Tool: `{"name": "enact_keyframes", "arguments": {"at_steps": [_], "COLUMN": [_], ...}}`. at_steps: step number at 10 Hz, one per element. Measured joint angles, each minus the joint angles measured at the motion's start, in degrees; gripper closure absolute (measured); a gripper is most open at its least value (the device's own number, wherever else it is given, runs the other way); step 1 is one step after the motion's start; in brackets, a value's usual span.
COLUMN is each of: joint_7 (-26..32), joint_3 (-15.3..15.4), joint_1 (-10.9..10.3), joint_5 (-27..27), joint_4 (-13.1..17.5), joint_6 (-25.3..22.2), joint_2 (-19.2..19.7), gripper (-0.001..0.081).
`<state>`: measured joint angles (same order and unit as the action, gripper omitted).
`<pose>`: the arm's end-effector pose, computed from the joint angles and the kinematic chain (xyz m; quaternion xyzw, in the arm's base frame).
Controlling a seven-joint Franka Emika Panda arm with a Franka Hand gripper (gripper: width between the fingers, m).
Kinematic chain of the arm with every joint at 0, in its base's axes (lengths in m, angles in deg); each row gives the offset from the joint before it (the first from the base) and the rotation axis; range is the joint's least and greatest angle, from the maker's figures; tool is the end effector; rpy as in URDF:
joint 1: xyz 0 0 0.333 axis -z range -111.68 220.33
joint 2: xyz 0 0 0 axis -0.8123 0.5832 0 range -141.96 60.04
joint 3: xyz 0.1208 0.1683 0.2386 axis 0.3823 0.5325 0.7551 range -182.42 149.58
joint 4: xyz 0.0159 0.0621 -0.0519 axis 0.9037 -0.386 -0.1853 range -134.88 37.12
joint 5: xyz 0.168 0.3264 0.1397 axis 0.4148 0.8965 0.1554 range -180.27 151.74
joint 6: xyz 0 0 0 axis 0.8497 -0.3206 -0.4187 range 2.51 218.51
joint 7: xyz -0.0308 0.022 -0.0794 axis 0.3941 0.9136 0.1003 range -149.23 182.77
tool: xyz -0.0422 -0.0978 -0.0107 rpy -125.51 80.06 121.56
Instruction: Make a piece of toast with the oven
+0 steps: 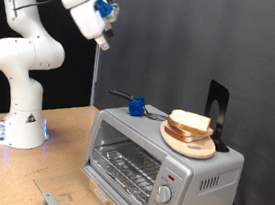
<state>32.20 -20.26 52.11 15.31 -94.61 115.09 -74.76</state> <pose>0.3926 0.0180 0.5612 -0.9606 -0.0460 -0.1160 0.2483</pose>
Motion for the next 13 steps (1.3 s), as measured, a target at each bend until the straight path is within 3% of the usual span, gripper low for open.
{"name": "enact_keyframes", "arguments": {"at_steps": [3, 6, 10, 13], "joint_7": [-4.85, -6.73, -8.03, -8.09], "joint_3": [5.58, 8.12, 10.86, 13.42], "joint_1": [-0.19, -0.09, -0.03, -0.02], "joint_5": [0.4, 0.2, 0.19, 0.37], "joint_4": [-0.39, -2.08, -6.35, -10.51], "joint_6": [4.06, 4.48, 9.01, 15.01], "joint_2": [-0.41, -1.12, -2.89, -4.06], "gripper": [0.0124, 0.0124, 0.0124, 0.0124]}}
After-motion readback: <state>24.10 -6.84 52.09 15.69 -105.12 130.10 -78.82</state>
